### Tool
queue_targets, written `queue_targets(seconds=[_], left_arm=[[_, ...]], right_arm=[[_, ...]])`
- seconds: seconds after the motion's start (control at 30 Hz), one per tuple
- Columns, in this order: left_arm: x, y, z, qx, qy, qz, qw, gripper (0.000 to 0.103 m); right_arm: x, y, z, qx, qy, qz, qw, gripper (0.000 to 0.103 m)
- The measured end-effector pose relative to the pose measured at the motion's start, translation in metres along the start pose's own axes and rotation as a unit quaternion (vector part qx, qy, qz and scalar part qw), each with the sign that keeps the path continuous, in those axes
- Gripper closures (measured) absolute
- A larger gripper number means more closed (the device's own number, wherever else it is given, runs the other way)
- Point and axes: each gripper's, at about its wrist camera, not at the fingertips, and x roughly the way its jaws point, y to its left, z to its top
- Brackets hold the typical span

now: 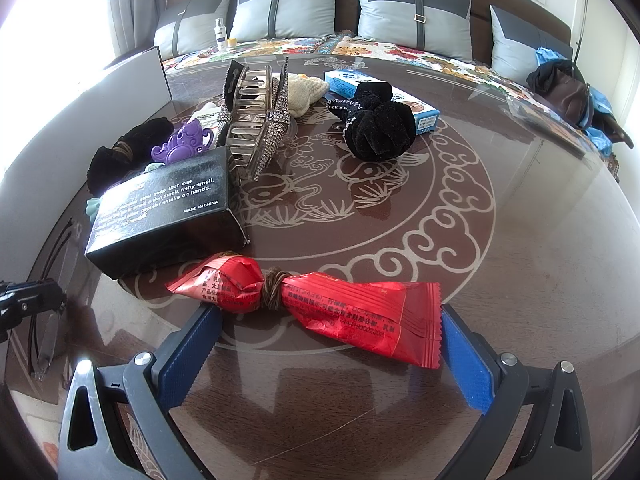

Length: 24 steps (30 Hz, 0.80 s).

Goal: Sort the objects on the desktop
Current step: 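Grasp the clear glasses with the left tool while the right tool grasps the red snack bar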

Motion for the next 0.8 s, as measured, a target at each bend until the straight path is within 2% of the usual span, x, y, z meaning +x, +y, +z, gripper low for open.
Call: queue_targets(seconds=[0.33, 0.43, 0.47, 0.53, 0.67, 0.73, 0.8], left_arm=[[-0.015, 0.009, -0.039, -0.008, -0.004, -0.029, 0.9995, 0.092], [-0.020, 0.014, -0.045, -0.005, -0.003, -0.035, 0.9994, 0.092], [-0.021, 0.015, -0.047, -0.003, -0.002, -0.039, 0.9992, 0.092], [-0.022, 0.018, -0.050, -0.004, -0.003, -0.046, 0.9989, 0.092], [-0.018, 0.013, -0.051, -0.004, -0.004, -0.059, 0.9982, 0.092], [-0.019, 0.008, -0.050, 0.002, -0.003, -0.063, 0.9980, 0.092], [-0.021, 0.005, -0.048, 0.010, -0.004, -0.062, 0.9980, 0.092]], right_arm=[[0.000, 0.000, 0.001, -0.007, 0.006, 0.005, 1.000, 0.000], [0.000, -0.004, 0.009, -0.064, 0.078, 0.037, 0.994, 0.000], [-0.002, -0.006, 0.009, -0.089, 0.098, 0.045, 0.990, 0.000], [-0.013, -0.007, 0.012, -0.162, 0.106, 0.044, 0.980, 0.000], [-0.026, 0.015, 0.023, -0.331, 0.106, 0.023, 0.937, 0.000], [-0.021, 0.023, 0.030, -0.366, 0.118, 0.038, 0.922, 0.000], [-0.008, 0.029, 0.040, -0.368, 0.141, 0.053, 0.917, 0.003]])
